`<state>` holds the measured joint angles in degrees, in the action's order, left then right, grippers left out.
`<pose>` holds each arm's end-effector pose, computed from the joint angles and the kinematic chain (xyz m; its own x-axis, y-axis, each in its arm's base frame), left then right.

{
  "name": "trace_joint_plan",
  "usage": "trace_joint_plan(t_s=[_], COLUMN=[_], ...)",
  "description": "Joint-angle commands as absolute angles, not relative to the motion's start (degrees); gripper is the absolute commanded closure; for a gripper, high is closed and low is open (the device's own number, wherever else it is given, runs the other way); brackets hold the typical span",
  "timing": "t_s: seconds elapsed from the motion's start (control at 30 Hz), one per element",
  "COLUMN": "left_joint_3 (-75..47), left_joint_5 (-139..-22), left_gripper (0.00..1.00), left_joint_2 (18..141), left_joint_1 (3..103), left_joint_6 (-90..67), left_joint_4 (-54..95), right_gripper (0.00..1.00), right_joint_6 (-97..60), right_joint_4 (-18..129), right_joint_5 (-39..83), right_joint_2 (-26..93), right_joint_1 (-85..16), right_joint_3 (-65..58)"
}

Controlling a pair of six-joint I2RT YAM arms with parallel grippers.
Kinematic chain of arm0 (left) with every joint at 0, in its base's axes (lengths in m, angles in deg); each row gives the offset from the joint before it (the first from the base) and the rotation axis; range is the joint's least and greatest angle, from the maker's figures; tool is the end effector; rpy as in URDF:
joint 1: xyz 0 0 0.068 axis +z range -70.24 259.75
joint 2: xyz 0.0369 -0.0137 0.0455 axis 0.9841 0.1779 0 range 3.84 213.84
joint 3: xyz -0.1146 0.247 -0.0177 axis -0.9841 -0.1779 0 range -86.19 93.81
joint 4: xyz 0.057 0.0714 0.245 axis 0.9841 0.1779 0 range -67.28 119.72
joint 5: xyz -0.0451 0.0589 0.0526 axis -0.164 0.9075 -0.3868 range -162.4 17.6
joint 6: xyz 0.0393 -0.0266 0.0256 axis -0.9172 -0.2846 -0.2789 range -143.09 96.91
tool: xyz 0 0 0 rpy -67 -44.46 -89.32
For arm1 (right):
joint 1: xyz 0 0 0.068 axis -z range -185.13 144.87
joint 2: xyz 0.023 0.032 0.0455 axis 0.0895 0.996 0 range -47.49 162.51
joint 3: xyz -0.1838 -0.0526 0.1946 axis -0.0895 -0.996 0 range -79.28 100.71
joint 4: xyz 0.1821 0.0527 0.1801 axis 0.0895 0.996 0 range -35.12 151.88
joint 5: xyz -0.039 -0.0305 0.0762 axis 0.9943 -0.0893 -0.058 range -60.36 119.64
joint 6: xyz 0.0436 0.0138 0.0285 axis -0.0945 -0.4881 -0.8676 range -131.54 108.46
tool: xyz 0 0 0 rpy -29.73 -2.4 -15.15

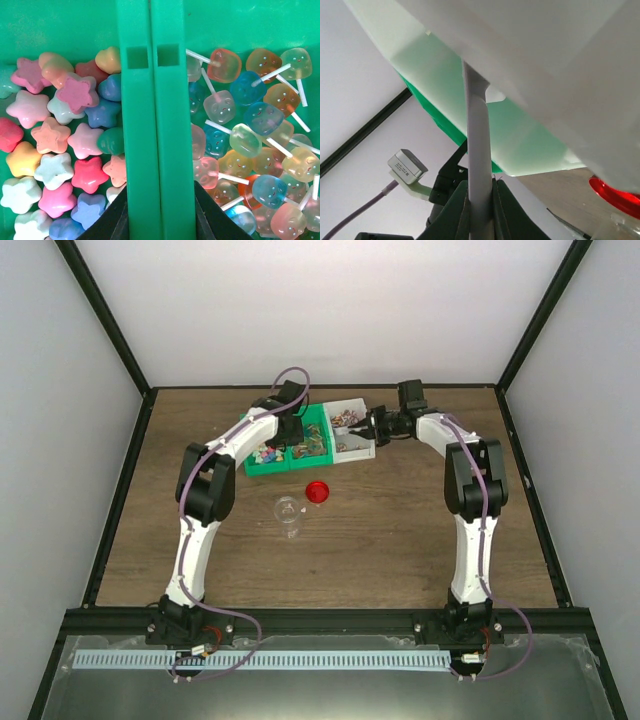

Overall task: Pack the candies
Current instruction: Scoop the fake candies from the storage box.

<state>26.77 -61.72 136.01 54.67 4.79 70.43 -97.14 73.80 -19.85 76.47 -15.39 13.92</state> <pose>0.4476 -0.2023 0.1849 -0.9005 -0.0858 -0.4263 -0.0795 0.9963 -0.0326 0.4592 0.1106 0.1847 -0.6555 0.5395 0.5284 0.7020 0.1775 0.6896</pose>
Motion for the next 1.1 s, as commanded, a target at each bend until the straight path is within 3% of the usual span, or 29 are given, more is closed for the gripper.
trace_joint_plan(t_s=[0.0,0.37,0.5,0.77,1.07], left_joint_3=[26.50,26.88,27.14,26.82,27.72], left_joint_5=[-66.85,-67.26,-67.76,-68.33,-70.52], left_gripper=[0.96,0.96,0.96,0.96,0.96], left_joint_2=[140.07,140.68,140.90,140.54,140.95], left_joint_1=[54.00,54.94,55.23,55.29,55.81], left_joint_6=[0.34,1.48,1.50,1.69,2.97], left_joint_4=[74.58,75.02,75.02,75.02,74.93], right_gripper=[0.99,0.99,0.99,0.99,0.99], right_joint_6=[-94.81,-91.74,-93.62,-86.14,-83.30], right_joint_4=[74.63,76.37,69.87,56.02,40.70], right_joint_5=[-11.84,-12.50,-13.26,-13.18,-15.78], right_joint_2=[80.60,70.75,68.85,75.79,68.55], right_joint_1=[-14.71,-15.77,-16.26,-16.23,-16.79], right_joint_3=[12.43,3.71,-1.43,-2.86,-13.05])
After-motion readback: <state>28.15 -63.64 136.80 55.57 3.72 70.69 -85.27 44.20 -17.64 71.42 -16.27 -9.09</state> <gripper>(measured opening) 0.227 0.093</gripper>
